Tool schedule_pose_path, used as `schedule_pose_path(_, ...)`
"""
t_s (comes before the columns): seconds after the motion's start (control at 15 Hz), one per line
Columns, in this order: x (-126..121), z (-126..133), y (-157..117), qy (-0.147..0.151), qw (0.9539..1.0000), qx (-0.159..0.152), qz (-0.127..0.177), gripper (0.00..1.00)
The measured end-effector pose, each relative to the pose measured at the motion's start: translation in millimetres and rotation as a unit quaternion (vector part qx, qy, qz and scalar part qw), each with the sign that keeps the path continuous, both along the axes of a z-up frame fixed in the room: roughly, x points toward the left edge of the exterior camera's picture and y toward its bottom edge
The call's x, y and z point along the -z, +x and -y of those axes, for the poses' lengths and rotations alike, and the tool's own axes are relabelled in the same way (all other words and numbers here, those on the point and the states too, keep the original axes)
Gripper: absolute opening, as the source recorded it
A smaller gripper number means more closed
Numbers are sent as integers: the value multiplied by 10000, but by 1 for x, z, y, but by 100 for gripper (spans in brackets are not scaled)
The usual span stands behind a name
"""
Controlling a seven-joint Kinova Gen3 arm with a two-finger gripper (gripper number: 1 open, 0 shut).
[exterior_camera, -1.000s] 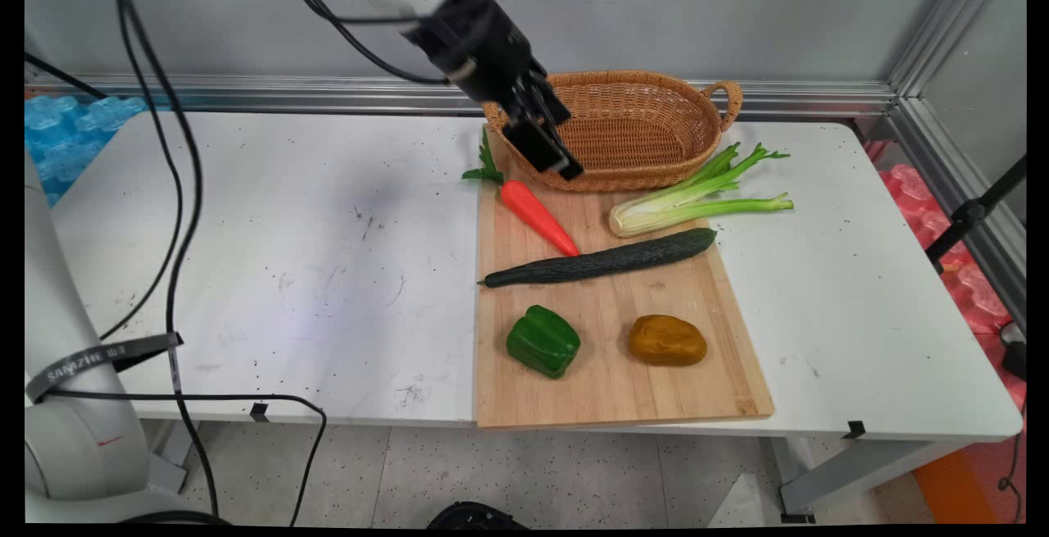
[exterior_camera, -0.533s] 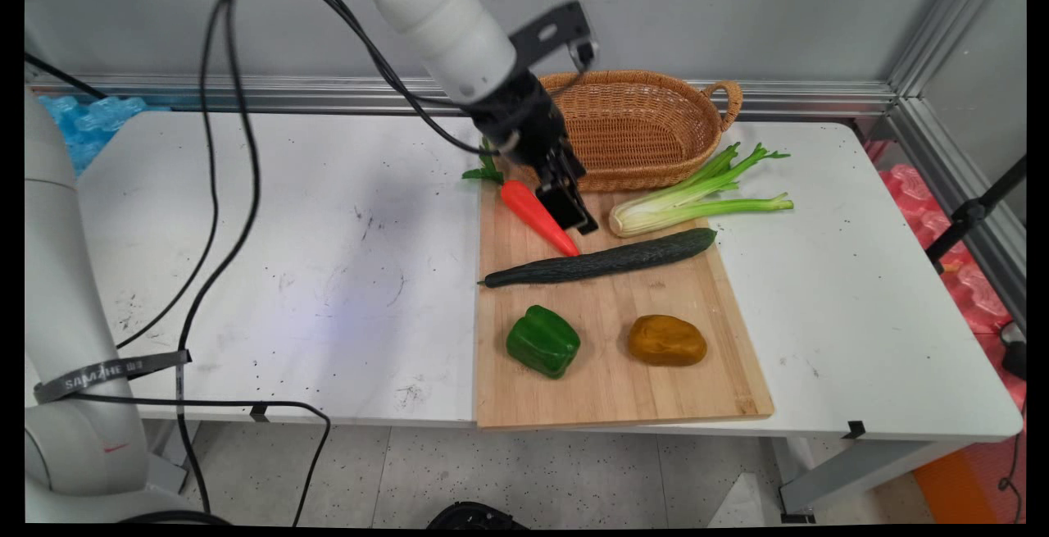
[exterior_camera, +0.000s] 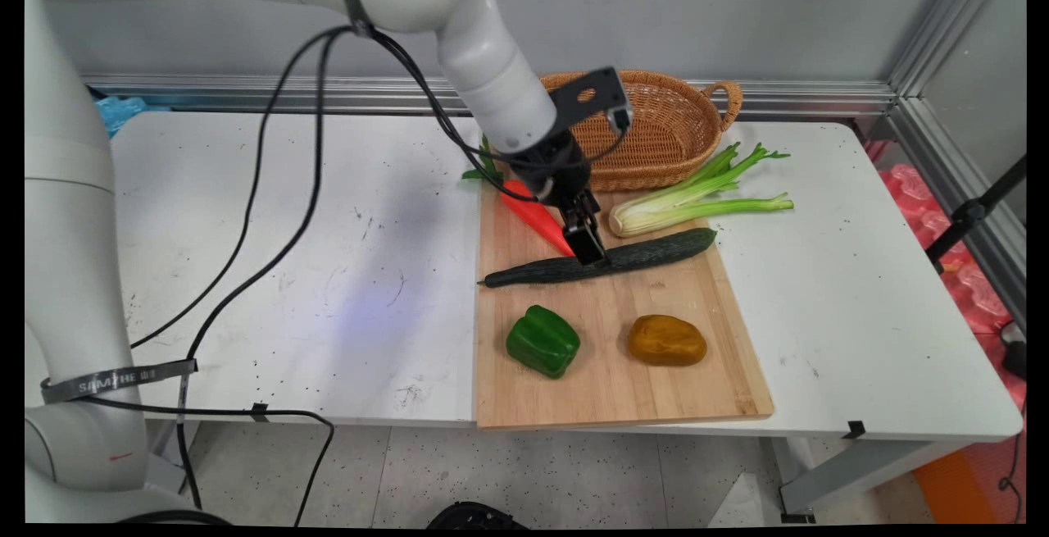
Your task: Pick up the cucumber from the cutting board, then place the picked object in the vegetable basket
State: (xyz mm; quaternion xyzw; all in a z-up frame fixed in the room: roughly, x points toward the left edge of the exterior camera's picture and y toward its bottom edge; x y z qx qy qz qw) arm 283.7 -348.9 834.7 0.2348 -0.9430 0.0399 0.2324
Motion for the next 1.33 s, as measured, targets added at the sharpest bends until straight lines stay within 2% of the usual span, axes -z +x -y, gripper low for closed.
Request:
schedule_pose_path(0.4,28,12,-16,134,9998,-60,120,100)
schedule_pose_path(0.8,44,18,-23,216,9994,-144,212,100)
schedule_pose_path(0.87,46,18,-24,226,9994,-147,221,0)
schedule_pose_path(1.33,44,14,-20,164,9994,-19,301,0)
